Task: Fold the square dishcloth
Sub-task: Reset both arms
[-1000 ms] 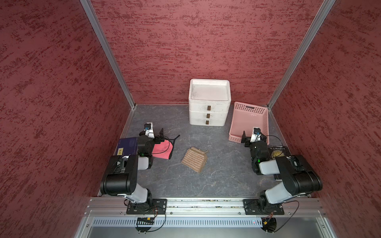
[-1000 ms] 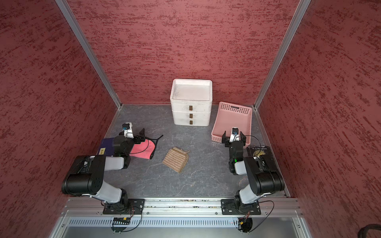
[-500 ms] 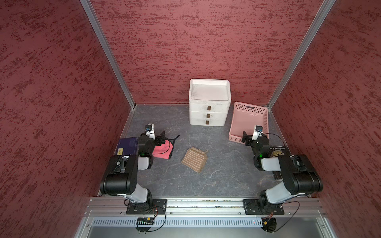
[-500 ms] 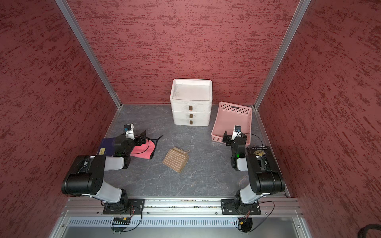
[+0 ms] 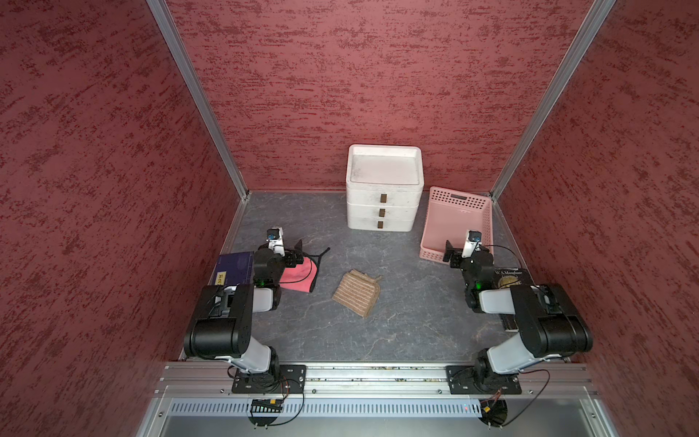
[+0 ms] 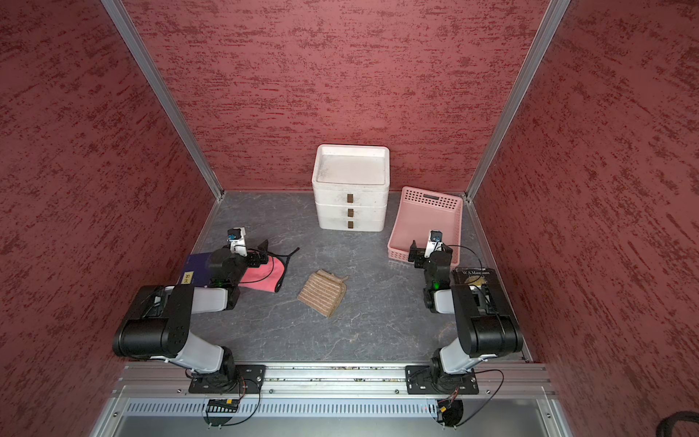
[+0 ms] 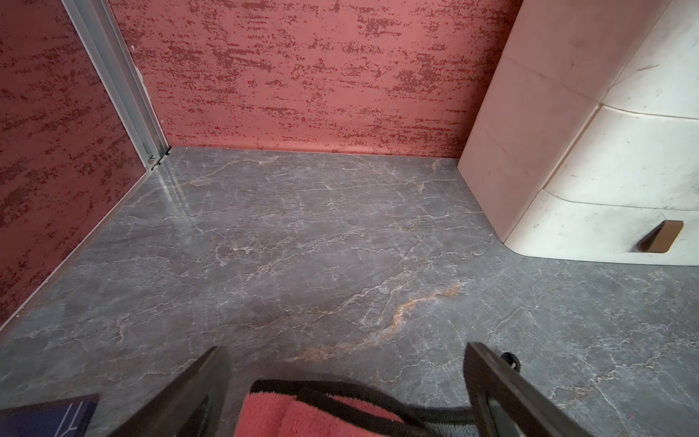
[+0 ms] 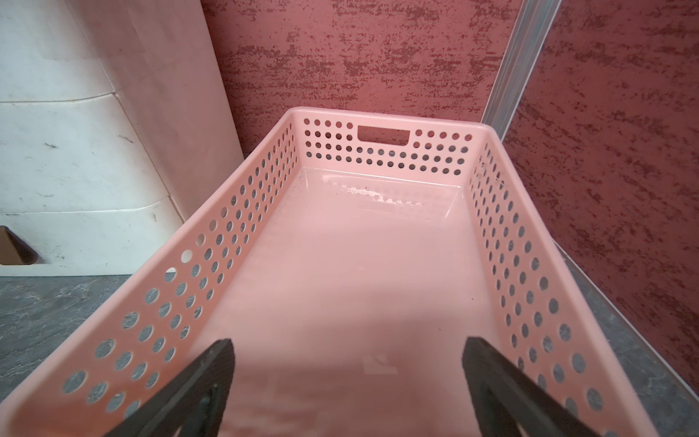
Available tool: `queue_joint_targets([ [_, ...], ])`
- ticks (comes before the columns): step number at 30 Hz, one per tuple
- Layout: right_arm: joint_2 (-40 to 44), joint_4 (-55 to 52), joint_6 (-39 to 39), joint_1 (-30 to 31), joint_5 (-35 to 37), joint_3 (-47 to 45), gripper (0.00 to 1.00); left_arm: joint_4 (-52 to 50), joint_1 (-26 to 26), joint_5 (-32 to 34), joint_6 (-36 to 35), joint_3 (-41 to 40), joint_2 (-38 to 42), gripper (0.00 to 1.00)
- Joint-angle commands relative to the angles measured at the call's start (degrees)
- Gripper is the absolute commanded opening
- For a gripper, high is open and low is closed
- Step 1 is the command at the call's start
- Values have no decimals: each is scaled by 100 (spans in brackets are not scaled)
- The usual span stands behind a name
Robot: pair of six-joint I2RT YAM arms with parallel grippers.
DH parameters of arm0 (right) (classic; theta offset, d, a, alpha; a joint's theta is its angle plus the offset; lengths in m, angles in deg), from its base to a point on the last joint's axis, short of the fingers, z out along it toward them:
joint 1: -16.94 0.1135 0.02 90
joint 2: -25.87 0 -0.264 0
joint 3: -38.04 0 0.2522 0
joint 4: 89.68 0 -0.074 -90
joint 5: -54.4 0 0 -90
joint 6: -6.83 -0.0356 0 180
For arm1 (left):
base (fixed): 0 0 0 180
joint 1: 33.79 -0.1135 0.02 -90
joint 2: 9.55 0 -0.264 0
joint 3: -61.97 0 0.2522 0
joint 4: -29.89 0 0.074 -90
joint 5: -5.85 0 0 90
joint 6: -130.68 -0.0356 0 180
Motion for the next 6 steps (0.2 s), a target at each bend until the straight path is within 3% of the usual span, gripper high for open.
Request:
queue_joint_targets([
  [1, 50, -45, -77, -17, -79, 19, 99, 22, -18, -36, 85, -22, 31, 100],
  [6, 53, -12, -14, -14, -241, -2, 99, 22, -14, -41, 92, -27, 37, 100],
])
